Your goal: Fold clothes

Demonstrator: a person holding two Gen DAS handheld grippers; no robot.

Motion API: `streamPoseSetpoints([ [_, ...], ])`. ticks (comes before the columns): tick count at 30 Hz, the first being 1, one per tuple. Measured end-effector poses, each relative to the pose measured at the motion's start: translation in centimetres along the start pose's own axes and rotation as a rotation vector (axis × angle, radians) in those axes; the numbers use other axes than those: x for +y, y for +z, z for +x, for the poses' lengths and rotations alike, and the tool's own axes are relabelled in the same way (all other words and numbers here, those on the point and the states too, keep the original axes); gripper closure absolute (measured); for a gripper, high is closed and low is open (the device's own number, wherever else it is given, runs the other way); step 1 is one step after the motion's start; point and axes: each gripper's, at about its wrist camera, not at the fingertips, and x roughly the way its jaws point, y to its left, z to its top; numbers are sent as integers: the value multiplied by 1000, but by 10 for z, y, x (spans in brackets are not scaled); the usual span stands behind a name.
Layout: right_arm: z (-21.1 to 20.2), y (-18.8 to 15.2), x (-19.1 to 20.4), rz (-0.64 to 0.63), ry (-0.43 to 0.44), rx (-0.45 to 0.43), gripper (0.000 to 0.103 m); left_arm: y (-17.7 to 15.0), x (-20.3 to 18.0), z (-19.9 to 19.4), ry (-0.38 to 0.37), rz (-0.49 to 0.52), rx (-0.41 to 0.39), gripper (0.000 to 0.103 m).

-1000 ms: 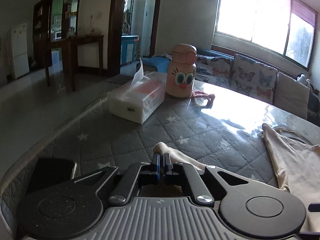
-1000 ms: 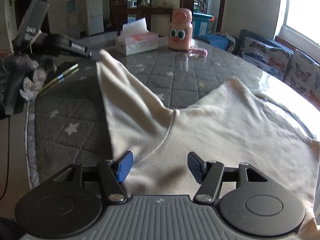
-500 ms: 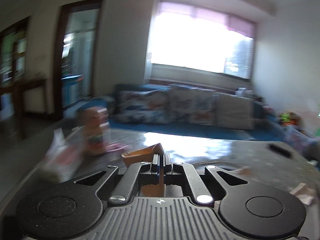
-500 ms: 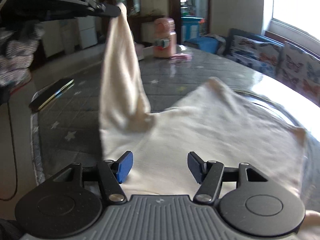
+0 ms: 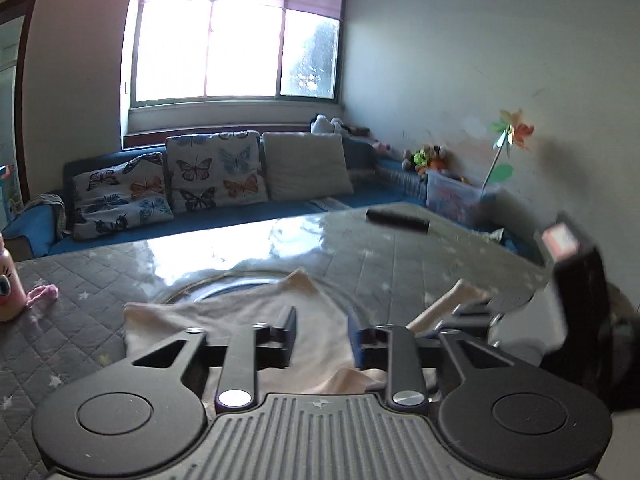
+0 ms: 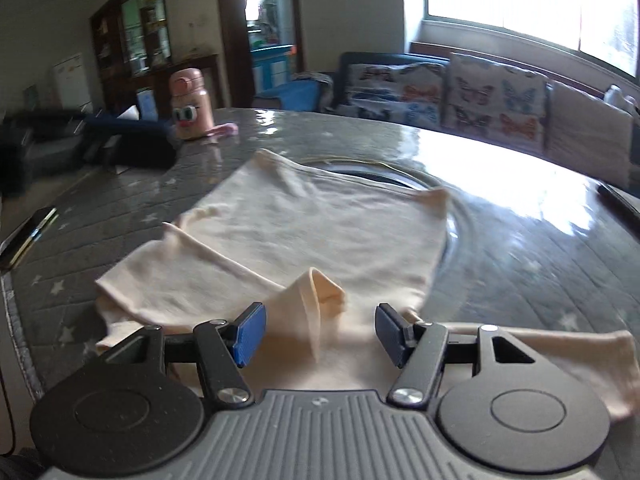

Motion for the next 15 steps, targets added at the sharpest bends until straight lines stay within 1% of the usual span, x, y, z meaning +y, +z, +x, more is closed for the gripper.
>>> streamPoseSetpoints([
  [2, -6, -4, -7, 16, -12, 1, 42, -10, 15, -2, 29, 4, 26, 71],
  [5, -12, -5, -10, 39, -10, -12, 44, -33, 42, -5, 96, 6, 96, 71],
  [7, -8, -2, -8, 41, 4, -12, 48, -50, 57, -6, 139, -5, 147, 71],
  [9, 1, 0, -5, 42, 14, -7, 51, -66, 68, -6, 164, -35, 187, 73],
  [10, 6, 1, -3, 43, 18, -3, 56, -72, 72, -6, 165, -49, 197, 73],
  [11, 12, 2, -1, 43, 20, 2, 59, -78, 75, -7, 165, -63, 206, 73],
  [12, 19, 3, 0, 48, 14, 8, 67, -82, 75, -6, 171, -65, 211, 75],
  [13, 26, 4, 0, 53, 7, 14, 72, -85, 74, -6, 178, -57, 216, 80],
  [14, 32, 4, 1, 57, 1, 20, 74, -87, 73, -4, 186, -49, 221, 83],
  [15, 37, 4, 0, 60, -6, 27, 79, -90, 71, -3, 186, -38, 230, 84],
])
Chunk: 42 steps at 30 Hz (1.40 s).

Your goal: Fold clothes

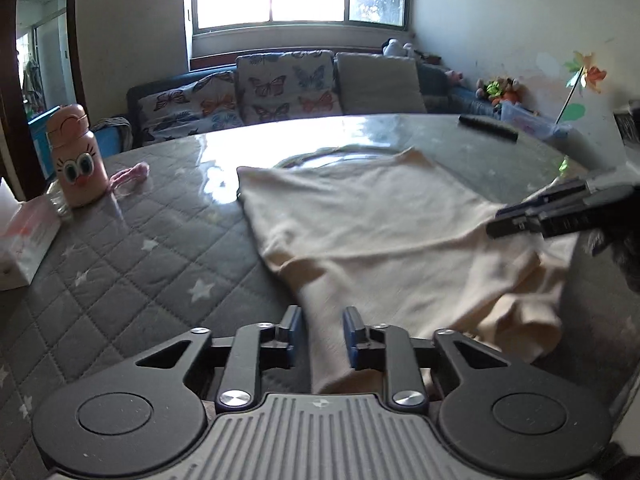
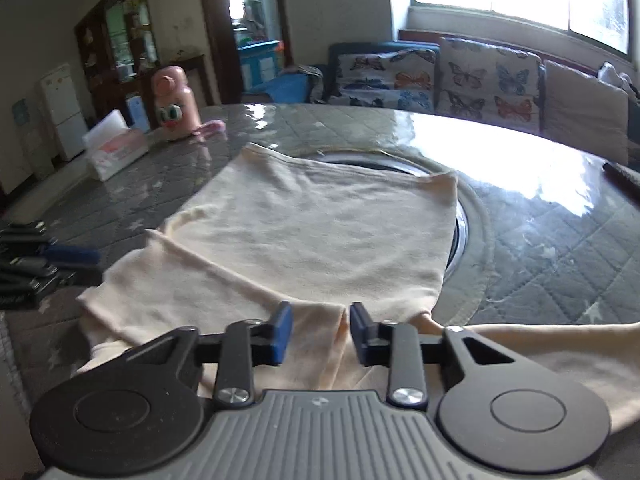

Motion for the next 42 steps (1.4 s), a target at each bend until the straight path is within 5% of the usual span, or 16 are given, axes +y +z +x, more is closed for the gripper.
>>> streamPoseSetpoints([
  [7, 5, -3, -3, -22, -60, 15, 80, 0, -8, 2, 17, 62, 20, 87],
  [15, -15, 0, 7, -50, 5, -28, 79, 39, -18, 24, -37, 32, -41, 88],
  [20, -10, -11, 16, -71, 33, 7, 79, 35, -6, 49, 5, -5, 7, 92],
  [29, -28, -22, 16, -75, 45, -6, 79, 38, -8, 37, 7, -9, -9, 91],
  [37, -36, -36, 13, -44, 47, -5, 73, 51, -49, 27, -91, 44, -44, 91],
  [42, -64, -42, -20, 32, -53, -50, 68, 54, -84, 34, -159, 93, -37, 90],
])
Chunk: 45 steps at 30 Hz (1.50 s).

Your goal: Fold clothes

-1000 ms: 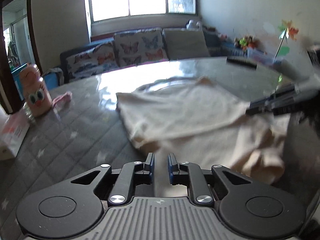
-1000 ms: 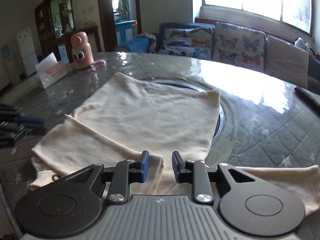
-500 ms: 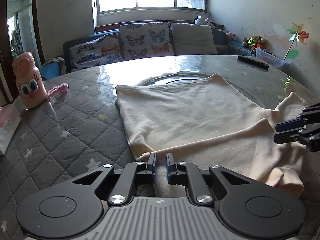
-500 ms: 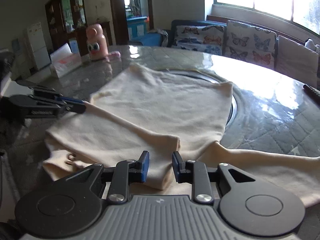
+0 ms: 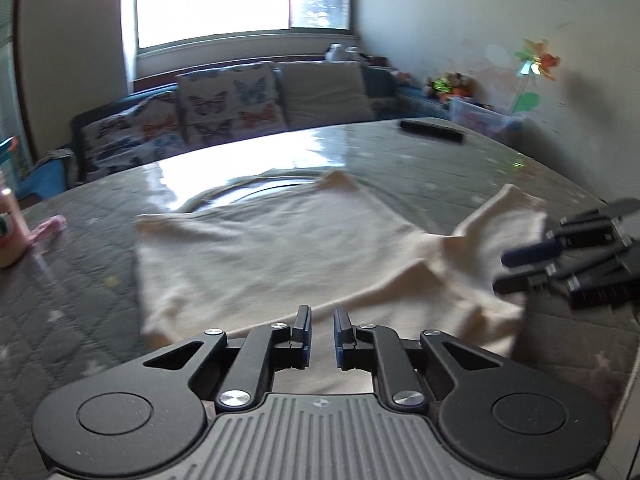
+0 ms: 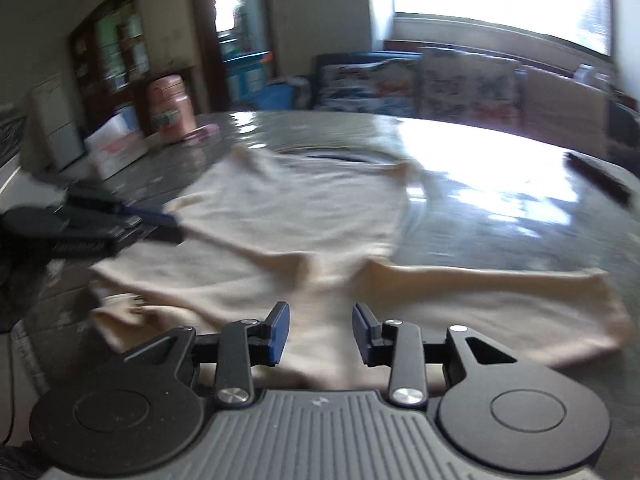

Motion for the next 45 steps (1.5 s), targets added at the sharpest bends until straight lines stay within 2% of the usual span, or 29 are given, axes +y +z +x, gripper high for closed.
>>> streamPoseSetpoints([
  [3, -11, -5, -34, 72, -109, -16, 68, 4, -16, 6, -34, 19, 0, 88],
  [6, -18, -12, -70, 133, -230, -32, 67, 8, -29, 11, -48, 40, 1, 80],
  [8, -22, -15, -97, 186, -311, -44, 62, 9, -35, 14, -53, 53, 6, 80],
  [12, -23, -22, -140, 310, -390, -61, 61, 10, -44, 21, -57, 67, 24, 78],
  [16, -19, -28, -171, 420, -396, -78, 61, 10, -49, 26, -51, 74, 41, 77],
  [21, -8, -30, -179, 420, -408, -73, 65, 11, -53, 28, -48, 83, 46, 70],
  [23, -6, -30, -177, 403, -422, -77, 79, 12, -55, 29, -47, 87, 50, 69],
  [24, -6, -30, -177, 407, -422, -79, 89, 12, -56, 30, -47, 89, 52, 68],
  [25, -6, -30, -178, 411, -421, -81, 93, 12, -56, 31, -47, 90, 54, 68],
  [34, -40, -7, -162, 385, -374, -177, 95, 7, -60, 45, -61, 107, 79, 66],
  [39, -67, 27, -132, 317, -290, -259, 95, 3, -62, 46, -63, 120, 72, 65],
  [45, -82, 63, -80, 201, -179, -316, 95, 2, -46, 26, -64, 74, 23, 62],
])
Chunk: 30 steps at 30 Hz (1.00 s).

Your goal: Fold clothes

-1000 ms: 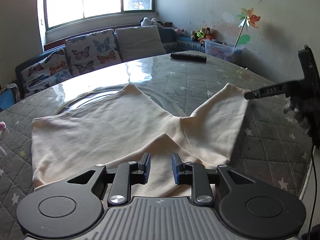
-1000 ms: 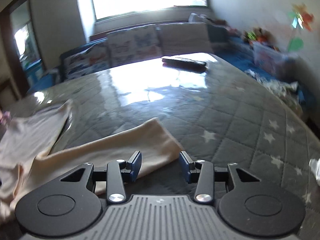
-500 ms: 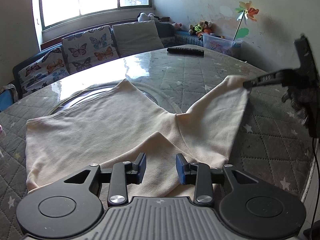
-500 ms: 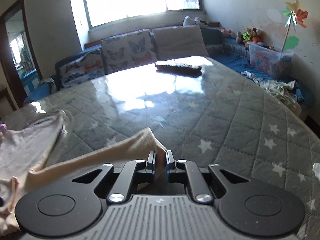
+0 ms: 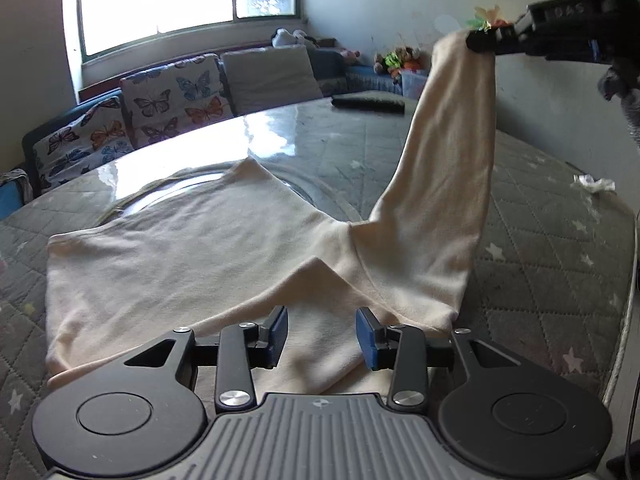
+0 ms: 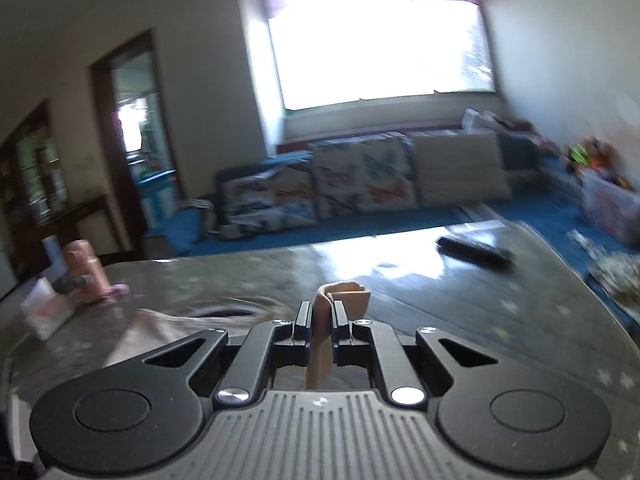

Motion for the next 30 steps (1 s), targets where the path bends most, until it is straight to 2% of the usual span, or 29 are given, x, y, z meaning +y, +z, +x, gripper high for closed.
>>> streamPoseSetpoints([
  [9, 7, 19, 103, -178, 182, 0, 95, -27, 47, -52, 95, -91, -70, 57],
  [18, 38, -9, 200, -286, 362, 108, 95, -63, 87, -81, 187, -207, -66, 56],
  [22, 43, -24, 214, -296, 429, 165, 91, -68, 96, -90, 213, -235, -68, 56],
  [24, 40, -27, 212, -302, 432, 168, 90, -69, 99, -94, 225, -238, -72, 56],
  [27, 37, -30, 195, -312, 405, 192, 89, -67, 100, -97, 233, -240, -79, 56],
  [30, 40, -41, 171, -317, 347, 253, 85, -62, 96, -95, 222, -235, -83, 57],
])
